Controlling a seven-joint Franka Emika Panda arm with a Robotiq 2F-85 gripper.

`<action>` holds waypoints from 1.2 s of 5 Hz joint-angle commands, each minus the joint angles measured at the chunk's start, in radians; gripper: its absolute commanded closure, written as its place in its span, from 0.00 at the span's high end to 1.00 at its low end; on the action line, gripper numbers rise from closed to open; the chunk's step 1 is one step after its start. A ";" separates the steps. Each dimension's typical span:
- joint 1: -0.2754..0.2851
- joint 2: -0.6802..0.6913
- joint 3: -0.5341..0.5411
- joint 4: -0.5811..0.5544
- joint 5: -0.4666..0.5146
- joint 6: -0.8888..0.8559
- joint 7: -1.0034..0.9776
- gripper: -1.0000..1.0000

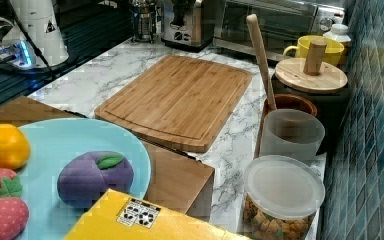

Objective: Turn on the toaster.

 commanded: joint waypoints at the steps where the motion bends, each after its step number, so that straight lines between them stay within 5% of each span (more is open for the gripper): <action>1: 0.027 0.215 0.017 -0.245 -0.011 0.092 -0.076 0.00; 6: 0.031 0.214 0.013 -0.246 -0.010 0.092 -0.077 0.00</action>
